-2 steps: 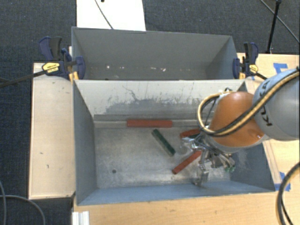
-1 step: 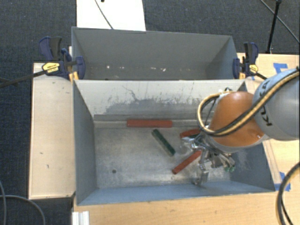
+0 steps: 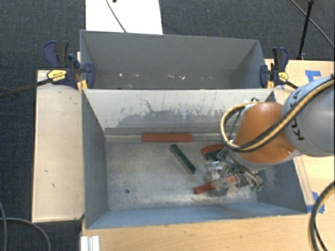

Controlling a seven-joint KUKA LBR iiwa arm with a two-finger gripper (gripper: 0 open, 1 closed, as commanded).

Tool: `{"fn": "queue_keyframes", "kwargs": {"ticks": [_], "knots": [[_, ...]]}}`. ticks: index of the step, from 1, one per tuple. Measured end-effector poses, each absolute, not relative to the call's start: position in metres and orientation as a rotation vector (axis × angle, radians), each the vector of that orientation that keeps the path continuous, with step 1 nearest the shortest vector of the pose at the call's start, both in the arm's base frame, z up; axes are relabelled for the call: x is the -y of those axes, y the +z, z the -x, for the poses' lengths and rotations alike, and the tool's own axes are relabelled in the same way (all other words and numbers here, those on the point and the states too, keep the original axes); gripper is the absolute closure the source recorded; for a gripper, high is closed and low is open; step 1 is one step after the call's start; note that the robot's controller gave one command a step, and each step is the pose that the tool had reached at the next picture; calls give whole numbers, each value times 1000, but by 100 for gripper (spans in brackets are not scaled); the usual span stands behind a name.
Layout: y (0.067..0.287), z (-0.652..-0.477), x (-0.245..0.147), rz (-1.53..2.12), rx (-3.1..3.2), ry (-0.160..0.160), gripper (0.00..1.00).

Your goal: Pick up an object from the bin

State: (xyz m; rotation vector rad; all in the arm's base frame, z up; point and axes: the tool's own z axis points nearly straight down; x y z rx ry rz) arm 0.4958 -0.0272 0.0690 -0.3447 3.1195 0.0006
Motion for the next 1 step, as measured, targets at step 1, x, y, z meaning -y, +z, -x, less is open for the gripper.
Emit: {"fn": "queue_keyframes", "kwargs": {"ticks": [1], "knots": [[117, -497, 27, 339, -3116, -1, 100]]}}
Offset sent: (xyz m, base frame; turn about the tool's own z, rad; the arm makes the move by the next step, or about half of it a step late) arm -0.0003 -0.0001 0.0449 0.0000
